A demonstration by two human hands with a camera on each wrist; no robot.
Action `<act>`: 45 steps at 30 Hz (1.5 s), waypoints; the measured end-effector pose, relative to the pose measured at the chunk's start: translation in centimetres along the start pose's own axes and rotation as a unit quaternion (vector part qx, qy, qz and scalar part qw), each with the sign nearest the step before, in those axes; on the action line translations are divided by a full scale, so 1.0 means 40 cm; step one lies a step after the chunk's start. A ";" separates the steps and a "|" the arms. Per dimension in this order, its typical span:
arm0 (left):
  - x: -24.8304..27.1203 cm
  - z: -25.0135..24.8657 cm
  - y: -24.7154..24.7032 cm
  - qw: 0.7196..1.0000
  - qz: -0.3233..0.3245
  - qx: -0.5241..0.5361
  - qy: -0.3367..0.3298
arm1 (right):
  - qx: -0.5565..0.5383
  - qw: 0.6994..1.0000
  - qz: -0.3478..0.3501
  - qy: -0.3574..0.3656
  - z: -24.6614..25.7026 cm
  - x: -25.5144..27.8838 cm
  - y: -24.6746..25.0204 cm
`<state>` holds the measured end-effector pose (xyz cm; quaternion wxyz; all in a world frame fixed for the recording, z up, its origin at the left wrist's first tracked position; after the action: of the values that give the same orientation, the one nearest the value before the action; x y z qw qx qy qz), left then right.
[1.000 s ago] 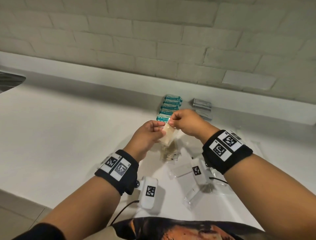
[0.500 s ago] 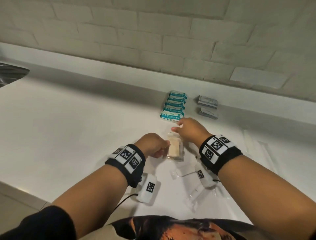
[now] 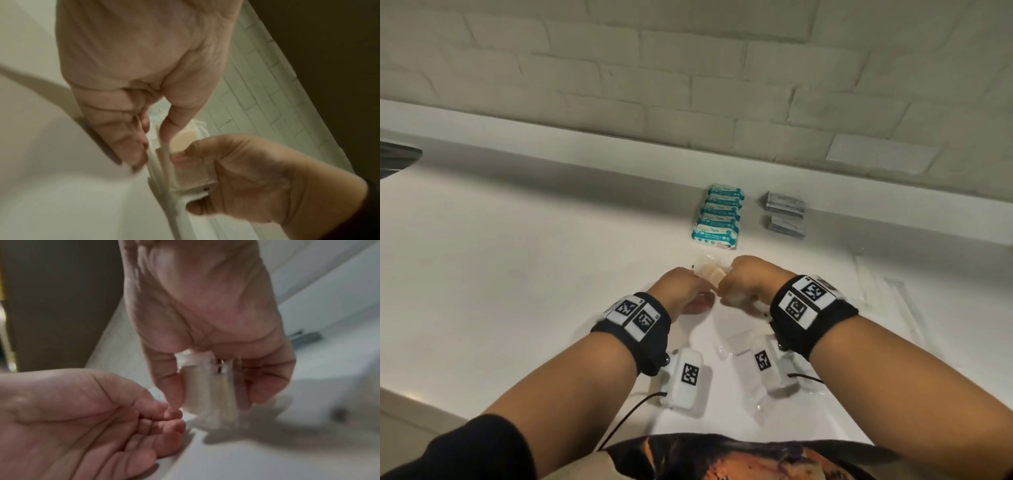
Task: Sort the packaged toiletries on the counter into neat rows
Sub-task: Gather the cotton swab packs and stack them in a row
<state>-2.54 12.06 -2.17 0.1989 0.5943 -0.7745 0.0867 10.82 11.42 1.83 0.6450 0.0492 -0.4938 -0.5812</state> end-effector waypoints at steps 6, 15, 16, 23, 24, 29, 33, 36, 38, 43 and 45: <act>-0.003 -0.013 0.021 0.990 -0.091 0.015 -0.107 | 0.245 0.949 -0.150 0.130 0.012 -0.016 -0.015; -0.005 0.005 -0.021 0.988 -0.031 0.050 -0.145 | 0.236 0.952 -0.101 0.165 -0.035 -0.041 -0.022; -0.005 0.002 -0.028 0.987 -0.024 0.057 -0.147 | 0.229 0.953 -0.100 0.173 -0.035 -0.044 -0.024; -0.013 0.009 -0.030 0.985 -0.003 0.037 -0.168 | 0.197 0.955 -0.120 0.186 -0.041 -0.046 -0.010; -0.013 0.013 -0.035 0.985 0.008 0.023 -0.170 | 0.205 0.952 -0.117 0.193 -0.041 -0.048 -0.014; -0.038 0.014 -0.041 0.982 0.014 -0.043 -0.183 | 0.245 0.941 -0.124 0.199 -0.035 -0.047 -0.009; -0.055 -0.032 -0.067 0.971 0.043 -0.146 -0.184 | 0.242 0.942 -0.138 0.188 -0.053 -0.048 0.035; -0.061 -0.020 -0.051 0.973 0.025 -0.155 -0.167 | 0.221 0.951 -0.119 0.179 -0.046 -0.038 0.022; -0.053 -0.007 -0.026 0.981 -0.018 -0.118 -0.150 | 0.110 0.977 -0.092 0.160 -0.041 -0.032 0.019; -0.010 -0.060 -0.076 0.985 0.090 0.071 -0.130 | -0.229 0.967 0.027 0.111 -0.067 -0.032 0.079; -0.027 -0.082 -0.113 0.983 0.092 0.081 -0.140 | -0.316 0.942 0.066 0.094 -0.096 -0.046 0.101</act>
<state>2.68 12.97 -0.12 0.0306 0.5412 -0.8362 0.0832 16.59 12.21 1.40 0.7077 -0.1350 -0.2236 -0.6564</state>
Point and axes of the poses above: each hand's wrist, its own x-axis away from the middle knuckle, its own y-axis out of the back of the hand, z = x × y, the point moved 1 cm from there along -x, towards the middle knuckle, and after that the axes turned 7 degrees about -y, right-handed, at the moved point
